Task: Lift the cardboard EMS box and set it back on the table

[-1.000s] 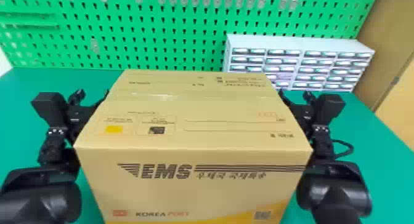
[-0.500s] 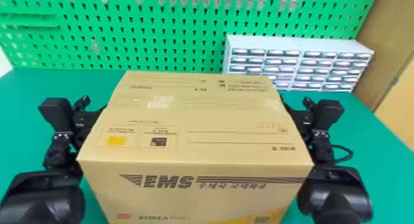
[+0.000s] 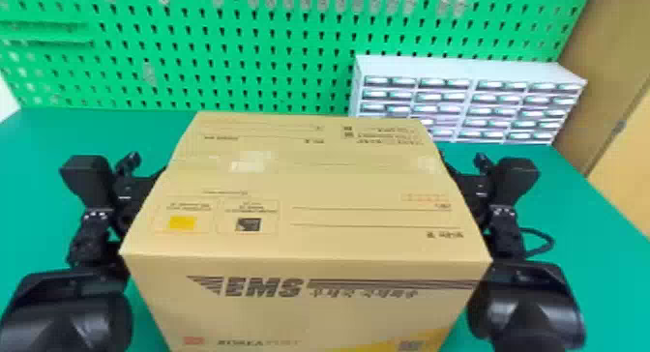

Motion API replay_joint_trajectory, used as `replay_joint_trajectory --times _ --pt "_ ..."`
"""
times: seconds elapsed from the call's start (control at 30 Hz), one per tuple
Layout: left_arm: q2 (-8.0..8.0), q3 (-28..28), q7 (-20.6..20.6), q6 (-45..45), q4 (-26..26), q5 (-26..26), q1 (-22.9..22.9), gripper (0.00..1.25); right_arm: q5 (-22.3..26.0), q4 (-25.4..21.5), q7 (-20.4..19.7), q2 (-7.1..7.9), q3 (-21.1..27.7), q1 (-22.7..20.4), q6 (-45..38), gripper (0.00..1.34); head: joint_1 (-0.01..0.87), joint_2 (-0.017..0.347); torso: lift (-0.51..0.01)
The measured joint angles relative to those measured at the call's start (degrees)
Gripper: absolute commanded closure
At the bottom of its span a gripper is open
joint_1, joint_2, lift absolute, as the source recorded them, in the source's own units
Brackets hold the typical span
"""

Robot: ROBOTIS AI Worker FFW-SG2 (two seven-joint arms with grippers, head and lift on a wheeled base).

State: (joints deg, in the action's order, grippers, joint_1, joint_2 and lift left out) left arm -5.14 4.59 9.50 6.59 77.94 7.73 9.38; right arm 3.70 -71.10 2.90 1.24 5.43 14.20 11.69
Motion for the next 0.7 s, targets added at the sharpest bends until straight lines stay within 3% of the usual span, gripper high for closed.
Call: replay_joint_trajectory --times 0.7 --pt "-0.04 9.7 1.77 1.22 0.67 -1.64 -0.8 0.51 0.66 -4.2 0.0 2.62 7.65 -3.16 -0.12 0.47 0.678 -0.015 -0.095"
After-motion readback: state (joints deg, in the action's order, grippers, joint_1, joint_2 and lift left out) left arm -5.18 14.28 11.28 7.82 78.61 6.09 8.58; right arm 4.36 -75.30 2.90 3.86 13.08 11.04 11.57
